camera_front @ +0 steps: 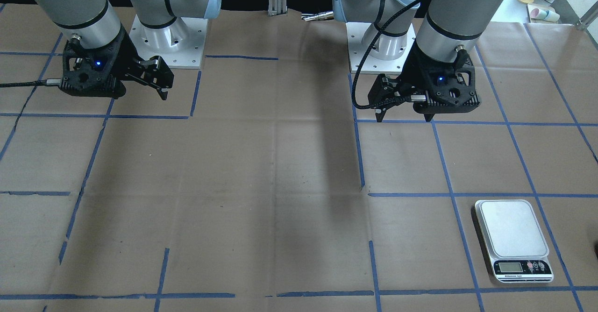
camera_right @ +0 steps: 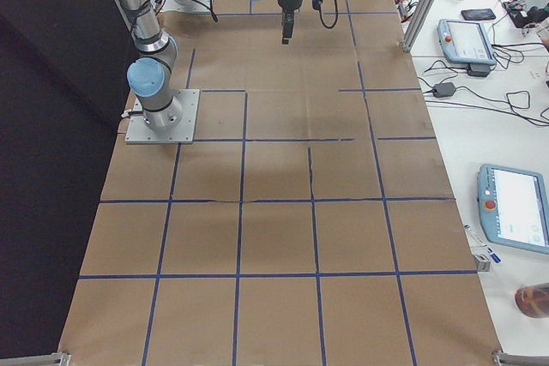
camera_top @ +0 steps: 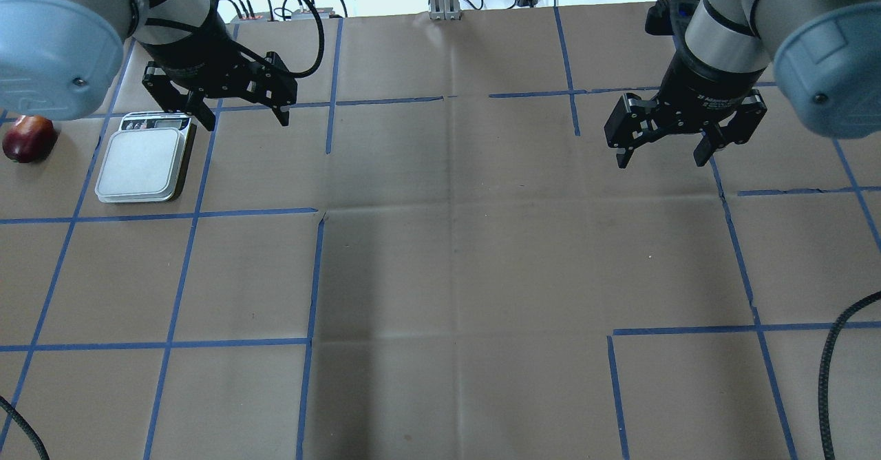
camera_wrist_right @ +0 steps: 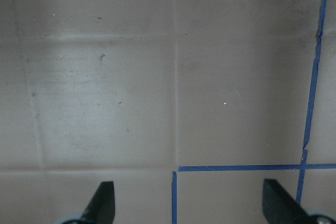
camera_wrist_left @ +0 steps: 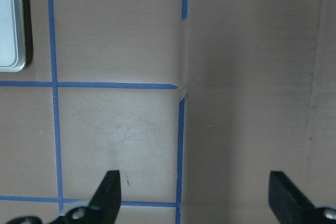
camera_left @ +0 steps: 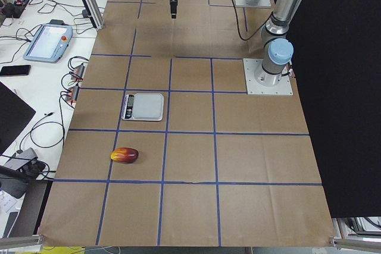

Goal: Weigh mango
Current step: 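Move the left gripper toward the red-yellow mango beside the scale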

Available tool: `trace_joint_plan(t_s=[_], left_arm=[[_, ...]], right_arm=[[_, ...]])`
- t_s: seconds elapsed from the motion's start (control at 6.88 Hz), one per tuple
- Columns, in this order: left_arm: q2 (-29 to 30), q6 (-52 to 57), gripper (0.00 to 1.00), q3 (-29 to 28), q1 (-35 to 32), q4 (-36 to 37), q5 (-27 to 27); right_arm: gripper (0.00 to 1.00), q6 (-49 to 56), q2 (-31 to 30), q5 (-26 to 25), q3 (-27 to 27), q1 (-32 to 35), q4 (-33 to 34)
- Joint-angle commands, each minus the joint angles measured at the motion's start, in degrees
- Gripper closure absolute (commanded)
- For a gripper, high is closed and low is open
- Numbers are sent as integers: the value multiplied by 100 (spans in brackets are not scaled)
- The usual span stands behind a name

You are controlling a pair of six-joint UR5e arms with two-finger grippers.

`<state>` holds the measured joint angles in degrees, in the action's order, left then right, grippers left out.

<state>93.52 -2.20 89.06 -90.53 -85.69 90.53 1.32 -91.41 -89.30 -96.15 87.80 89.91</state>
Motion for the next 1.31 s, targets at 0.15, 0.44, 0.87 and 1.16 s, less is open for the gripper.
trace_joint_plan(t_s=[0.15, 0.44, 0.87, 1.16], left_arm=[[0, 0, 0, -20, 0, 9, 17], [26, 0, 0, -47, 0, 35, 17], [201, 165, 0, -204, 855, 97, -8], [507, 1583, 0, -502, 2060, 97, -44]], right_arm=[[0, 0, 0, 0, 0, 0, 0], [0, 0, 0, 0, 0, 0, 0], [0, 0, 0, 0, 0, 0, 0], [0, 0, 0, 0, 0, 0, 0]])
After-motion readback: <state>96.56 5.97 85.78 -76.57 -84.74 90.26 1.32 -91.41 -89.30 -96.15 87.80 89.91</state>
